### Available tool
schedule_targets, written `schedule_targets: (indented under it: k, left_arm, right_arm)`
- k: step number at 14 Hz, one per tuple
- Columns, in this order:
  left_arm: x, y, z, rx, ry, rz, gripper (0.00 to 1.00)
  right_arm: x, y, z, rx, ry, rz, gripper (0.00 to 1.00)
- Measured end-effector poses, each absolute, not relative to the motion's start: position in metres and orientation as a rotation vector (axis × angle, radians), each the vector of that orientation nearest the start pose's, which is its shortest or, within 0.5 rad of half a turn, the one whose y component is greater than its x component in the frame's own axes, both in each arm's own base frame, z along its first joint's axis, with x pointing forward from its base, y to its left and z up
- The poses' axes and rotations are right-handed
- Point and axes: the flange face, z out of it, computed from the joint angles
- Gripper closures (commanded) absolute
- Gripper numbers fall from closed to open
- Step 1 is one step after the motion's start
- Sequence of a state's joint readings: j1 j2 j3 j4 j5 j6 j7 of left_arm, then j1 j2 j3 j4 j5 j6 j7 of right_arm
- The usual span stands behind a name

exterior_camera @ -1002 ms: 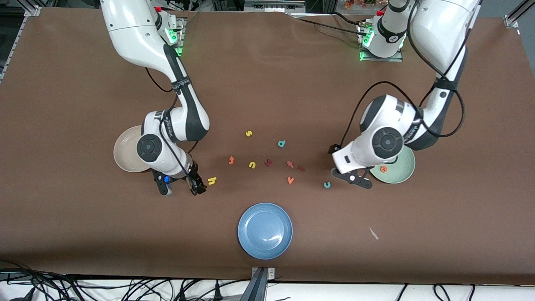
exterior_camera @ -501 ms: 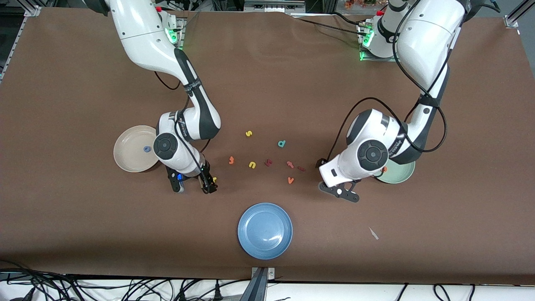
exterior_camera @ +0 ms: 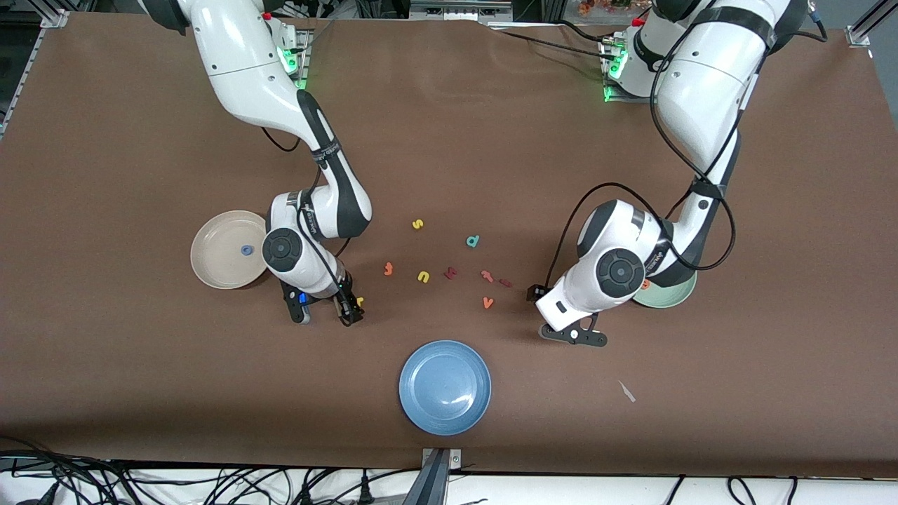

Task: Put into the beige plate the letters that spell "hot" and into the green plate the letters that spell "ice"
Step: 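Set the yellow letter in the white plate while the left gripper grasps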

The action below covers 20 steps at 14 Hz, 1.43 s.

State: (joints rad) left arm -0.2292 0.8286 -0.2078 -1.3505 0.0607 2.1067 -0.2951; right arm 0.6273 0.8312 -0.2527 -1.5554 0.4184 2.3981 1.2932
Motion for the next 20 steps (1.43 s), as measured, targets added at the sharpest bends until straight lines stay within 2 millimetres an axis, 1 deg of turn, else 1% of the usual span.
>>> schedule_targets:
  k: [1,2,3,5,8,9,10,12,13,14,16,18,20]
  left_arm:
    - [0.677,-0.279,0.225,-3.209,0.159,0.152,0.25]
    - [0.676,-0.279,0.221,-3.208,0.145,0.161,0.26]
    - [0.675,-0.279,0.218,-3.207,0.134,0.167,0.30]
    - [0.678,-0.276,0.212,-3.206,0.117,0.155,0.30]
    - [0.681,-0.268,0.201,-3.203,0.066,0.142,0.30]
    - [0.680,-0.268,0.196,-3.201,0.033,0.150,0.30]
    - [0.680,-0.269,0.191,-3.202,0.002,0.151,0.30]
    - [0.679,-0.272,0.181,-3.207,-0.047,0.138,0.42]
    - [0.679,-0.273,0.176,-3.209,-0.057,0.135,0.48]
    - [0.678,-0.272,0.173,-3.209,-0.062,0.138,0.52]
    - [0.679,-0.272,0.173,-3.208,-0.076,0.135,0.66]
    - [0.680,-0.271,0.174,-3.208,-0.083,0.132,0.78]
    - [0.680,-0.270,0.174,-3.207,-0.086,0.130,0.83]
  right_arm:
    - [0.646,0.286,0.171,-2.554,1.632,0.064,0.44]
    - [0.646,0.286,0.172,-2.553,1.630,0.062,0.53]
    - [0.648,0.287,0.174,-2.549,1.626,0.055,0.61]
    - [0.650,0.288,0.177,-2.545,1.619,0.046,0.79]
    - [0.651,0.289,0.180,-2.547,1.606,0.041,0.98]
    - [0.651,0.289,0.180,-2.548,1.604,0.041,1.00]
    - [0.651,0.289,0.180,-2.549,1.603,0.041,1.00]
    - [0.652,0.290,0.181,-2.553,1.594,0.038,1.00]
    - [0.653,0.290,0.182,-2.577,1.574,0.043,1.00]
    - [0.653,0.290,0.184,-2.640,1.524,0.071,1.00]
    - [0.655,0.285,0.195,-2.825,1.329,0.121,1.00]
    - [0.650,0.272,0.205,-2.990,1.066,0.218,1.00]
    - [0.644,0.252,0.216,-3.069,0.862,0.269,1.00]
